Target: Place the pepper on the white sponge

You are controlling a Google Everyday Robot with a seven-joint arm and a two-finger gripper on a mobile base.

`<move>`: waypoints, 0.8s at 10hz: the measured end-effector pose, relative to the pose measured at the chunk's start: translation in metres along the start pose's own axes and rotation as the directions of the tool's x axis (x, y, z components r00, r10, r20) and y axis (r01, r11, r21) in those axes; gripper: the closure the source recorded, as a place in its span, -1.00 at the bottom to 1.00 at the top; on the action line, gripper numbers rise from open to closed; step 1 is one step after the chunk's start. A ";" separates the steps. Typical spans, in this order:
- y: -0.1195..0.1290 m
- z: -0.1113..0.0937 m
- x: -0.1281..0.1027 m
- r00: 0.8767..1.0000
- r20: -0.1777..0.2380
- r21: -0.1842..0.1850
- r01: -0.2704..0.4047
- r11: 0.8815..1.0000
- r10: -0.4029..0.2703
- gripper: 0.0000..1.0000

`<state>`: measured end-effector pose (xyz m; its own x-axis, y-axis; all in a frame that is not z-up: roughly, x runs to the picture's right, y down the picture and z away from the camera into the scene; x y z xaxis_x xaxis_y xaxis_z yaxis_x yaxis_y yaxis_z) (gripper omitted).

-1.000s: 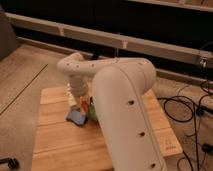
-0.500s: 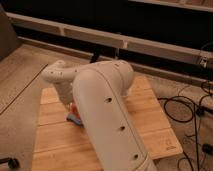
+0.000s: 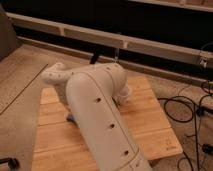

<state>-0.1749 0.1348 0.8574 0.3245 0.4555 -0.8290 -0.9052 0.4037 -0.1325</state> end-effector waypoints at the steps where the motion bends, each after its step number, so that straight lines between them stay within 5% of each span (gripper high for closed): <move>1: 0.000 0.005 -0.002 1.000 -0.014 0.004 0.004 1.000 -0.004 0.96; 8: 0.014 0.016 -0.003 0.997 -0.068 0.003 0.043 0.999 -0.043 -0.39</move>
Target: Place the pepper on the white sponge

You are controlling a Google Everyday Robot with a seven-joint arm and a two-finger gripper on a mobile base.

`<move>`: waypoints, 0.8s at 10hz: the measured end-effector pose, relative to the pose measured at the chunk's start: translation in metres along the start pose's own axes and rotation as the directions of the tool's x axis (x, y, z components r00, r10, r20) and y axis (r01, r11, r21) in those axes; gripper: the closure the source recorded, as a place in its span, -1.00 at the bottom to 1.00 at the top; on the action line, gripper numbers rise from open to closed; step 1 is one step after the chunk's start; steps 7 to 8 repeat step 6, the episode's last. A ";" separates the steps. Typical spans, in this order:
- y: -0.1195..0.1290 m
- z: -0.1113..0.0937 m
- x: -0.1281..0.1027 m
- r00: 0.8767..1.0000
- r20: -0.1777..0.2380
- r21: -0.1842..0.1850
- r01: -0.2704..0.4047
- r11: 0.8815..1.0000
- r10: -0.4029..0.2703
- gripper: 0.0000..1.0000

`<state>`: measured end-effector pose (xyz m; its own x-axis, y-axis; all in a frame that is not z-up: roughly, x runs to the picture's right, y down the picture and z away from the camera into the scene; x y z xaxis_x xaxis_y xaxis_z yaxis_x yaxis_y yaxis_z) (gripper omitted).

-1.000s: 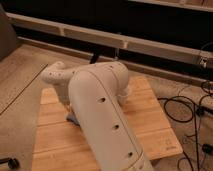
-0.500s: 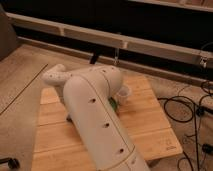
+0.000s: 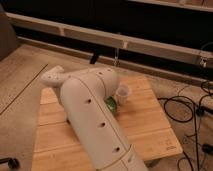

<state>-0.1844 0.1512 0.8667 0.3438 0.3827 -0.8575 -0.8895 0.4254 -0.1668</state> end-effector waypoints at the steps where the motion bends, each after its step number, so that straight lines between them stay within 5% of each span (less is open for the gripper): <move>1: 0.001 0.000 0.001 1.000 -0.002 0.001 0.001 1.000 -0.001 -0.49; 8: 0.004 -0.005 0.005 1.000 0.012 -0.013 0.026 1.000 -0.026 -0.52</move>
